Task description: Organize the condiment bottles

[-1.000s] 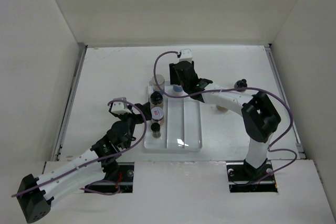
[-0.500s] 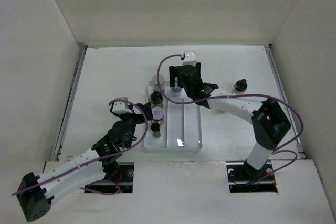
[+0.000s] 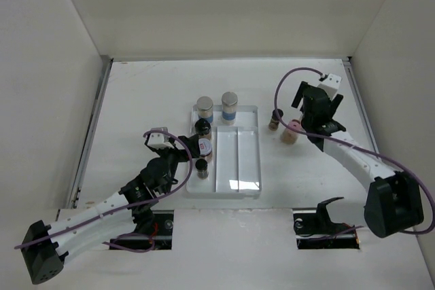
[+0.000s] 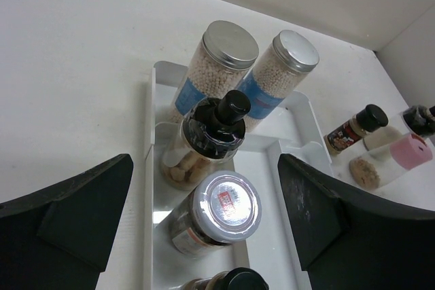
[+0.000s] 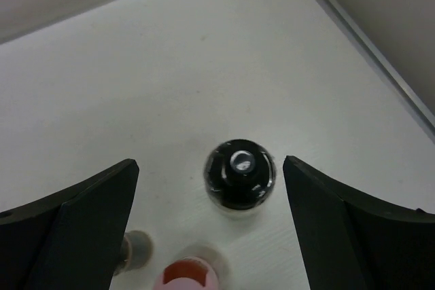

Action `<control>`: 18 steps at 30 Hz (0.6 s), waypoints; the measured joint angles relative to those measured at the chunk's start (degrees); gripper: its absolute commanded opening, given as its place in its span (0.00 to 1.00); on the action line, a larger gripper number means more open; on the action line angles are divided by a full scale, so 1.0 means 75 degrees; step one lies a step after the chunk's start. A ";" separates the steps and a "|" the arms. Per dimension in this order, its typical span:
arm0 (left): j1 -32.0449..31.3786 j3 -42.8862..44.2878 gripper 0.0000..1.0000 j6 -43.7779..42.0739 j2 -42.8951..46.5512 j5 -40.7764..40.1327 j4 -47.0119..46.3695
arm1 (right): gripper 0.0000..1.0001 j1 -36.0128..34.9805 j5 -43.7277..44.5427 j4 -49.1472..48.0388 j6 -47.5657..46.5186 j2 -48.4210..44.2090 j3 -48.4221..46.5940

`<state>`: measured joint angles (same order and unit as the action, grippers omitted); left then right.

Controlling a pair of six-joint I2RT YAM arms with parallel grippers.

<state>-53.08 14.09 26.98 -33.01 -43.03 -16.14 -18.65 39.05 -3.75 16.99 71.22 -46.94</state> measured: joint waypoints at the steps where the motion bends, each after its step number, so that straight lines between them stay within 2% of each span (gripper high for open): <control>1: 0.0000 0.0000 0.89 0.0000 0.0000 0.0000 0.0000 | 0.97 0.0157 0.0012 0.0093 0.0026 0.0085 0.0044; 7: -0.0032 0.0000 0.89 -0.0003 0.0000 0.0000 0.0000 | 0.97 0.0595 -0.0466 0.0289 0.0099 0.1064 -0.0090; 12: -0.0035 0.0000 0.89 0.0000 -0.0015 0.0000 -0.0003 | 0.90 0.0938 -0.0831 0.0446 0.0254 0.1652 -0.0198; 15: -0.0035 0.0000 0.89 0.0000 -0.0038 0.0000 -0.0003 | 0.77 0.1049 -0.0970 0.0440 0.0361 0.1769 -0.0198; 17: -0.0041 0.0000 0.89 -0.0003 -0.0058 -0.0003 -0.0020 | 0.60 0.1107 -0.1032 0.0443 0.0391 0.1842 -0.0210; 18: -0.0041 0.0000 0.89 -0.0003 -0.0073 -0.0003 -0.0035 | 0.55 0.1139 -0.1078 0.0428 0.0449 0.1853 -0.0213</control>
<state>-53.39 14.09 26.96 -33.56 -43.05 -16.40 -10.11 30.96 -0.54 20.36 85.12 -48.53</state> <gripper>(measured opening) 0.894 0.660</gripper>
